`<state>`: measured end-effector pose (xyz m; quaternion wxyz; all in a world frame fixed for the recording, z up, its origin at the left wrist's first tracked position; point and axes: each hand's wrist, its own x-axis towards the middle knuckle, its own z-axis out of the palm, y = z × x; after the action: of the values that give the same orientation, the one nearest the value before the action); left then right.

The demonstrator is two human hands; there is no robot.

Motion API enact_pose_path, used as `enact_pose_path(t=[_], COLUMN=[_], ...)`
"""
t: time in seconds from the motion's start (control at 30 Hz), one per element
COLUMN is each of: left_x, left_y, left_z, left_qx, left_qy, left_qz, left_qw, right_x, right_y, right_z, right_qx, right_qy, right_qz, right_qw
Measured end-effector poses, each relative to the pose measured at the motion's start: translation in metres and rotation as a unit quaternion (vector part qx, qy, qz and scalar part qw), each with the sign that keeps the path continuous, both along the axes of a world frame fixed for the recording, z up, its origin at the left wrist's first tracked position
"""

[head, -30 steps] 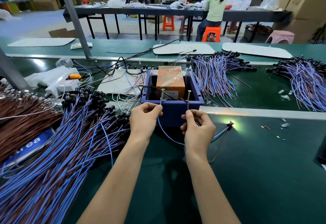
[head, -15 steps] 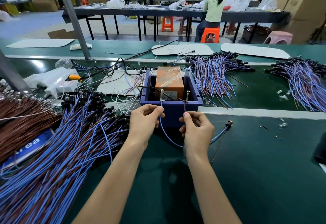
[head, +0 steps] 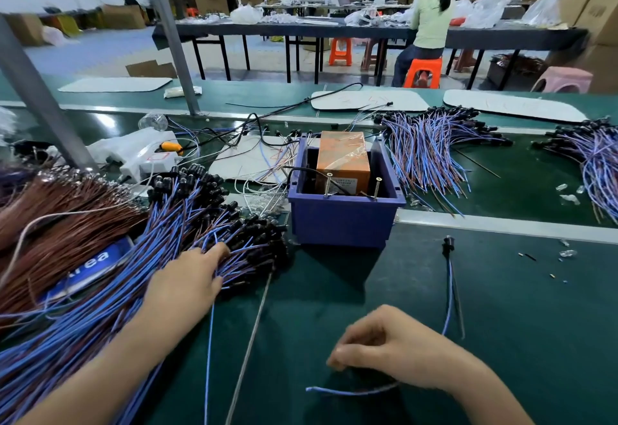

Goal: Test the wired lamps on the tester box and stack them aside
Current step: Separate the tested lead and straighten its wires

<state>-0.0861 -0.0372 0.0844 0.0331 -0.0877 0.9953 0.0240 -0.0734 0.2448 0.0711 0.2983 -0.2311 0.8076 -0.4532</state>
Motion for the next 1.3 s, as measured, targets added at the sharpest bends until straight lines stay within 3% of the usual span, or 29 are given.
enact_pose_path(t=[0.1, 0.23, 0.57, 0.73, 0.9, 1.03, 1.1, 1.2, 1.3], left_x=[0.001, -0.003, -0.043, -0.048, -0.052, -0.036, -0.012, 0.027, 0.046], left_y=[0.000, -0.005, -0.015, -0.013, -0.022, -0.003, 0.027, 0.074, 0.092], left_z=[-0.004, -0.001, -0.001, -0.011, 0.008, 0.042, 0.044, 0.025, 0.008], left_qx=[0.066, 0.063, 0.022, -0.017, 0.179, 0.253, 0.300, 0.360, 0.420], left_qy=[0.092, 0.193, 0.134, 0.182, 0.342, 0.407, 0.393, 0.304, 0.174], left_qz=[0.008, 0.022, 0.064, 0.057, 0.105, -0.004, -0.077, -0.178, -0.211], left_qw=[0.993, 0.979, 0.989, 0.982, 0.916, 0.877, 0.866, 0.864, 0.866], right_x=[-0.004, -0.004, 0.001, 0.004, 0.007, 0.008, 0.012, 0.015, 0.009], right_y=[-0.012, -0.021, -0.020, -0.022, -0.023, -0.032, -0.045, -0.063, -0.058], right_z=[0.000, -0.005, -0.017, -0.016, -0.019, -0.007, 0.004, 0.014, 0.020], right_qx=[-0.034, -0.062, -0.086, -0.107, -0.132, -0.211, -0.262, -0.315, -0.363], right_qy=[0.014, 0.006, -0.038, -0.039, -0.051, -0.080, -0.110, -0.138, -0.163], right_qz=[-0.036, -0.068, -0.172, -0.189, -0.213, -0.244, -0.239, -0.299, -0.405], right_qw=[0.999, 0.996, 0.981, 0.975, 0.967, 0.943, 0.929, 0.890, 0.823])
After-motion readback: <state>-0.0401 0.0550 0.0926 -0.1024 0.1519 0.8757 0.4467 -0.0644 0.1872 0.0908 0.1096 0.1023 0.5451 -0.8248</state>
